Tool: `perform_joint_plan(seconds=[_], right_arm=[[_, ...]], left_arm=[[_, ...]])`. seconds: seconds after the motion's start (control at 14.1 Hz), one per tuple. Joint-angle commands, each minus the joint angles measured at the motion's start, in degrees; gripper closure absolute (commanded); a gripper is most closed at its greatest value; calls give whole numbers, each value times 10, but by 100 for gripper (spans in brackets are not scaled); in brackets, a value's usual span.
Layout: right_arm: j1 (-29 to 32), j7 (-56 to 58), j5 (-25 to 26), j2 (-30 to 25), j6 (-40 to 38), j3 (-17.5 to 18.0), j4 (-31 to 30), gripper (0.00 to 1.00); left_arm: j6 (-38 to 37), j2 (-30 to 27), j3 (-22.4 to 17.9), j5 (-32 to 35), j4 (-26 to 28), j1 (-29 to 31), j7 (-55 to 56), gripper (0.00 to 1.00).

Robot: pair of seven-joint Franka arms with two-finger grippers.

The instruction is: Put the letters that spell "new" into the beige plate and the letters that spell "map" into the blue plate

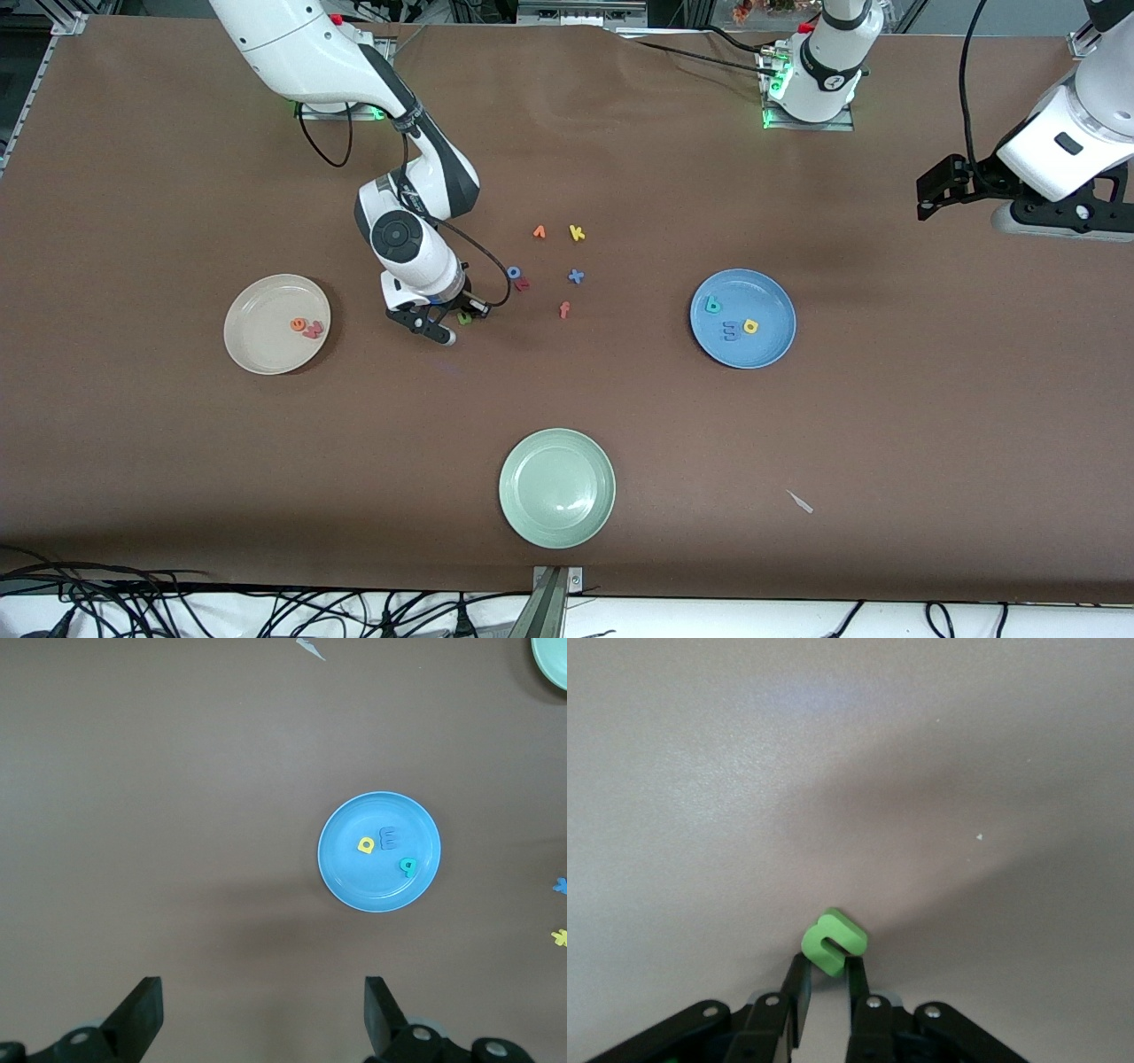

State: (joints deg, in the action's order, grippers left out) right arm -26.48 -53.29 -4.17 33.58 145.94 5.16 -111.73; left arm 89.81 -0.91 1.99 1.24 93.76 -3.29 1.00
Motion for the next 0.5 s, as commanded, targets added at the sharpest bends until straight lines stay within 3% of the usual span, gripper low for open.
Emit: perform_joint_plan(seconds=[0.0, 0.43], right_arm=[[3, 5, -3, 10, -4, 3, 14, 80], [3, 4, -3, 8, -31, 2, 30, 87]], left_arm=[[-17, 6, 32, -9, -22, 31, -6, 0], [-21, 34, 35, -4, -60, 23, -5, 0]])
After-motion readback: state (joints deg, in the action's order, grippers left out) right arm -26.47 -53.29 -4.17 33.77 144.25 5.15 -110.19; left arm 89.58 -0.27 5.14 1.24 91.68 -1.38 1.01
